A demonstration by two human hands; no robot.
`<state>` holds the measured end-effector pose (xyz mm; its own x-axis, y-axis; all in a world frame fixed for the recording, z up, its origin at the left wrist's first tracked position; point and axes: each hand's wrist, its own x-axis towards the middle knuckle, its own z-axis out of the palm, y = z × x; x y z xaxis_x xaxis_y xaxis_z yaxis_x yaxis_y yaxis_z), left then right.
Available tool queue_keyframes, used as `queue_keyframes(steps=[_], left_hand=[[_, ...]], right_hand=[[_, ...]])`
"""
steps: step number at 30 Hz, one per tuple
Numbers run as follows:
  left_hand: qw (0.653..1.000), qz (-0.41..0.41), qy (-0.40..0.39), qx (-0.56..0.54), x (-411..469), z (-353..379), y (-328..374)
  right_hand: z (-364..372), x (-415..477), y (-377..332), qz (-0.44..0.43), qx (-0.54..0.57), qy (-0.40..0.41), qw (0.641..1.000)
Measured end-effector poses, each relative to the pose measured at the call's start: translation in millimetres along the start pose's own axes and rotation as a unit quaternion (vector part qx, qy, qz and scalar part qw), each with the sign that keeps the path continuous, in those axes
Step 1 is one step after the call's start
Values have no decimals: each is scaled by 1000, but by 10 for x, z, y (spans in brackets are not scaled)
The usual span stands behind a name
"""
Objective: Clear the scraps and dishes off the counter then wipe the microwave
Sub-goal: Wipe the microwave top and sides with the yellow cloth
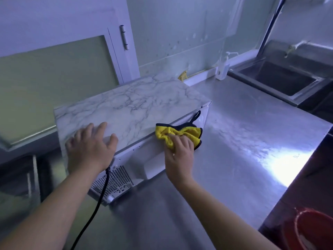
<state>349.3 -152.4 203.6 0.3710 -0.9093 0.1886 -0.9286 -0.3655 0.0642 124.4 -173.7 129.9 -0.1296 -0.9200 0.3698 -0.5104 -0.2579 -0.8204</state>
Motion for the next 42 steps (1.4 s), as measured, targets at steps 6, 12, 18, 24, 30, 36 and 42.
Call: queue_keyframes(steps=[6,12,18,24,30,36,42], left_hand=[[1000,-2,-7,-7,-10,-14,11],[1000,0,0,-5,-9,-14,20],[1000,-9,8,-19,-22,-18,36],[1000,-9,8,-15,-17,-4,18],[1000,-12,-1,-24,-8,-4,7],[1000,-3,5,-16,-2,11,-20],[1000,-11,-6,-10,15,19,-24]], right_hand=[[61,-38,124,196,197,79,957],[210,116,569,450,349,152,808],[419,191,990,557,464,116,679],[425,200,1228,572,454,47,681],[66,265,1305,599,432,15,673],[-625,375,1087,456,274,90,842],[-1093,1041,541,36,148,27,988]])
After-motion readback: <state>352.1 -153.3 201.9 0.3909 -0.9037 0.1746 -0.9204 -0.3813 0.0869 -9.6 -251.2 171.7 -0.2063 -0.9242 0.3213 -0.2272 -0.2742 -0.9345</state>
